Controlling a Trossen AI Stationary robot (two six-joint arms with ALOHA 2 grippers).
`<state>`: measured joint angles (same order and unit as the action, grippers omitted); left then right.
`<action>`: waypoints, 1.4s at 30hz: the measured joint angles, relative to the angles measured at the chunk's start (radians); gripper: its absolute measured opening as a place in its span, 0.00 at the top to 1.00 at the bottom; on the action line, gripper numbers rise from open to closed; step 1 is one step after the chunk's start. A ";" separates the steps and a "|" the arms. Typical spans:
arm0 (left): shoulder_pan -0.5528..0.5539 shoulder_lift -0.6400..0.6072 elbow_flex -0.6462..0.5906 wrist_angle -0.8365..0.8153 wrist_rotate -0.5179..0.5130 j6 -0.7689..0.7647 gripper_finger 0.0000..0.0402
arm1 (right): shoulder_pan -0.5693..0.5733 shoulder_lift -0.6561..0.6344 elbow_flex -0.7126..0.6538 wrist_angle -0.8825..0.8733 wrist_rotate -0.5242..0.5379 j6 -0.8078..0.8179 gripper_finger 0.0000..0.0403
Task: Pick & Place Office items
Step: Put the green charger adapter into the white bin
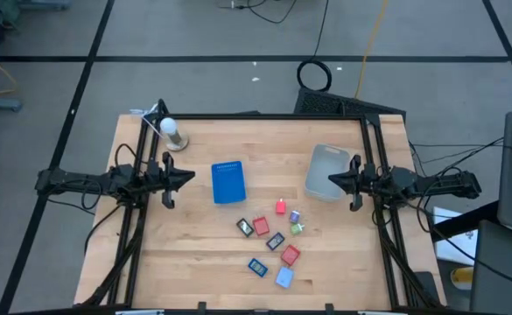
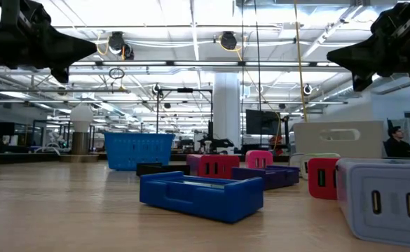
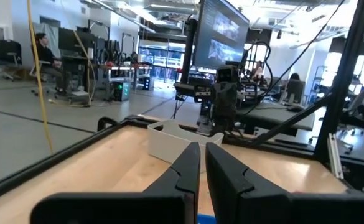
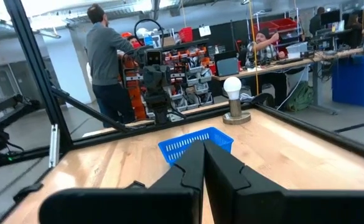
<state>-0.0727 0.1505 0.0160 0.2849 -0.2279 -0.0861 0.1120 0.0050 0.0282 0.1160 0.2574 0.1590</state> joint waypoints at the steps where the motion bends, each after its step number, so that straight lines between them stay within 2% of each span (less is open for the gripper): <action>1: 0.000 0.000 0.000 -0.007 0.000 -0.001 0.94 | 0.000 0.000 0.000 0.004 0.000 -0.017 0.99; 8: 0.000 0.000 0.000 -0.026 0.000 0.000 0.94 | 0.000 0.016 0.004 0.196 0.002 -0.205 0.99; 12: 0.000 0.000 0.000 -0.026 0.000 0.003 0.94 | 0.001 0.082 0.057 0.186 0.001 -0.279 0.99; 17: 0.000 0.000 0.000 -0.026 0.000 0.004 0.94 | 0.001 0.242 0.216 0.080 -0.003 -0.298 0.99; 22: 0.000 0.000 0.000 -0.036 0.001 -0.013 0.94 | 0.034 0.488 0.418 -0.103 -0.003 -0.328 0.99; 30: 0.000 0.000 0.000 -0.052 0.009 -0.027 0.94 | 0.116 0.856 0.733 -0.509 -0.001 -0.266 0.99; 38: 0.000 0.000 0.000 -0.051 0.009 -0.039 0.94 | 0.188 1.125 0.840 -0.637 -0.034 -0.159 0.98; 42: 0.000 0.000 0.000 -0.051 0.009 -0.054 0.94 | 0.191 1.207 0.846 -0.639 -0.095 -0.134 0.86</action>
<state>-0.0727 0.1505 0.0158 0.2344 -0.2187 -0.1400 0.3031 1.2116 0.8742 -0.5226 0.1621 0.0245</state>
